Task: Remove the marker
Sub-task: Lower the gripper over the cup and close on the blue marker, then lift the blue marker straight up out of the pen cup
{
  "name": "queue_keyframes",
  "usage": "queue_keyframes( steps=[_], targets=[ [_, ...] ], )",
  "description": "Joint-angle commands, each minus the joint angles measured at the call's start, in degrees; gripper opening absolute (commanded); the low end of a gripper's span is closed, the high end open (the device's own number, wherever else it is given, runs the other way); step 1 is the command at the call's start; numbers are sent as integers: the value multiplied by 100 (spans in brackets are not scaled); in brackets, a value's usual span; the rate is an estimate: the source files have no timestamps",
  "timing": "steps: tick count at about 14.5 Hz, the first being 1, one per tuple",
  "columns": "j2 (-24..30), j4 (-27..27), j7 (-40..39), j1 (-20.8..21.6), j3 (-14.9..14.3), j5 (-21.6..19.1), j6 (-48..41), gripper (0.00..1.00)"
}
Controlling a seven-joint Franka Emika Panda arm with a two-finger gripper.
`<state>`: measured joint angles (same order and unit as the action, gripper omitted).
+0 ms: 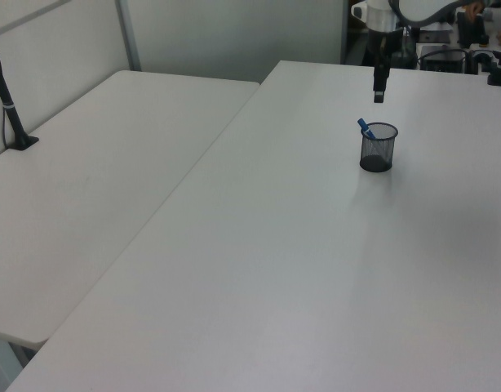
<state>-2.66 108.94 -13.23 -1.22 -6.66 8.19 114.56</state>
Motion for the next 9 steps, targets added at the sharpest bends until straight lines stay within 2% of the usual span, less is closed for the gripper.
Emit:
queue_keyframes(
  steps=[1,3,5,6,7,9],
  targets=[
    [-154,645,680,61,-37,69,1241,97],
    [-348,646,866,87,-11,60,1455,89],
    [-419,637,998,96,7,7,1543,73],
    [-419,620,1007,105,7,-54,1543,58],
    [-419,619,1007,114,15,-133,1543,35],
    [-393,602,1007,114,15,-308,1543,5]
  ],
)
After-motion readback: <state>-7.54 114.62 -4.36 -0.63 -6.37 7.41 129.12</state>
